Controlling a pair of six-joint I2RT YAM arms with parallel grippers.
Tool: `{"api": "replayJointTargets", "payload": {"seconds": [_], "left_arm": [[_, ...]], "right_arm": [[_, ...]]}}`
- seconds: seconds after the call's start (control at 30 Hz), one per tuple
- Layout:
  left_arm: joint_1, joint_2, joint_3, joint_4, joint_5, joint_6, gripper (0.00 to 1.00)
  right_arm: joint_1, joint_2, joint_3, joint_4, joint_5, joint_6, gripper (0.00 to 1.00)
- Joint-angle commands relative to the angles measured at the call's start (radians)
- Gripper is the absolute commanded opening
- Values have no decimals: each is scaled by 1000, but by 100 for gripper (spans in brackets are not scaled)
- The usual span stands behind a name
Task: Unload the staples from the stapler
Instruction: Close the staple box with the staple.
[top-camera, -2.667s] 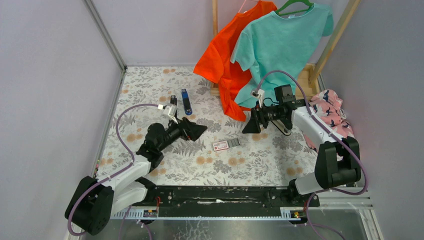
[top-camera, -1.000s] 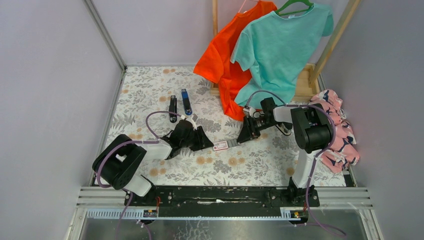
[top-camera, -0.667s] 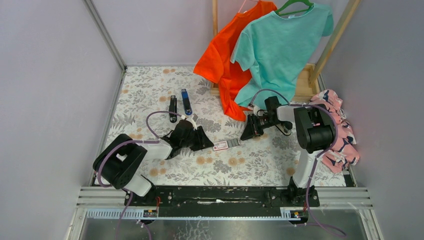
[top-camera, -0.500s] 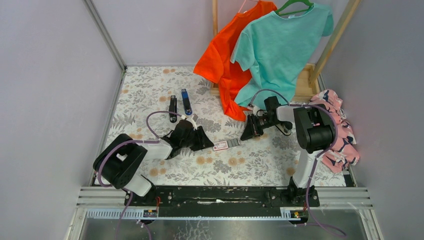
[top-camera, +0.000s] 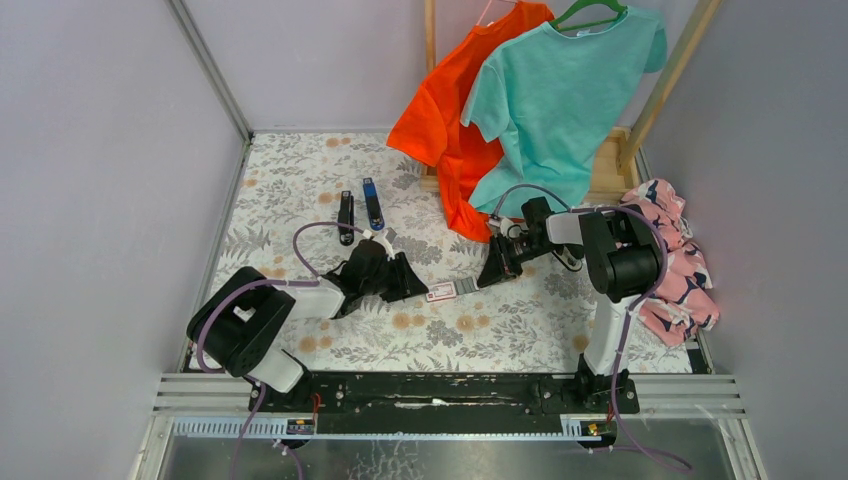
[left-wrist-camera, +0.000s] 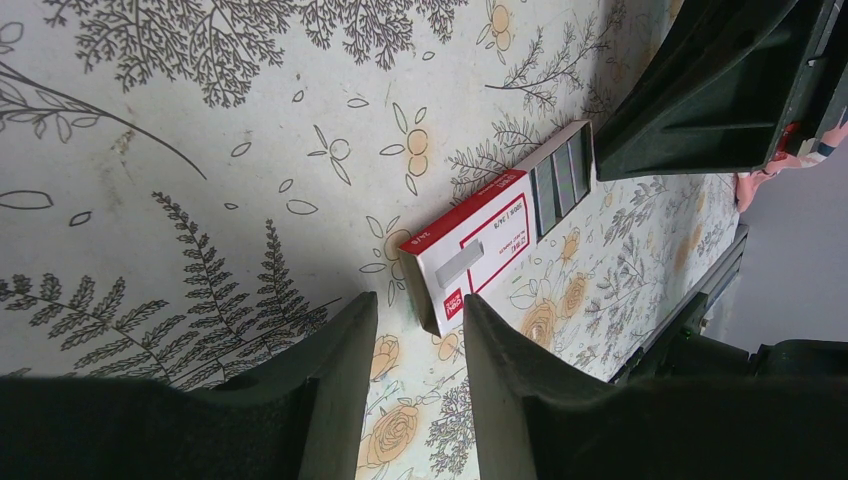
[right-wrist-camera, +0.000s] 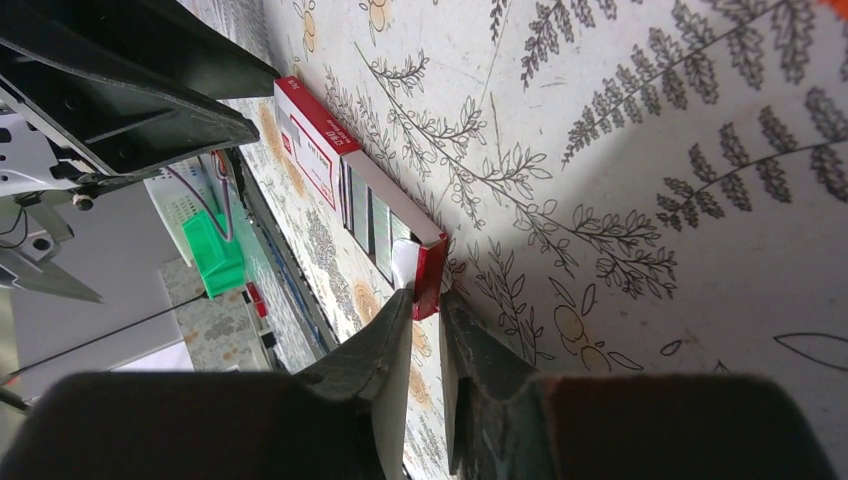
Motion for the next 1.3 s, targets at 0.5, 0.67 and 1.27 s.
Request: {"api": "replayJointTargets", "payload": {"seconds": [0.5, 0.67, 1.27], "left_arm": [[-12, 48, 6, -6, 28, 4, 43], [-11, 52, 8, -10, 32, 6, 41], [-15, 102, 42, -15, 51, 21, 25]], "right_arm": [[50, 9, 46, -20, 62, 4, 21], [65, 2, 48, -21, 82, 4, 19], [125, 9, 72, -22, 102, 0, 18]]}}
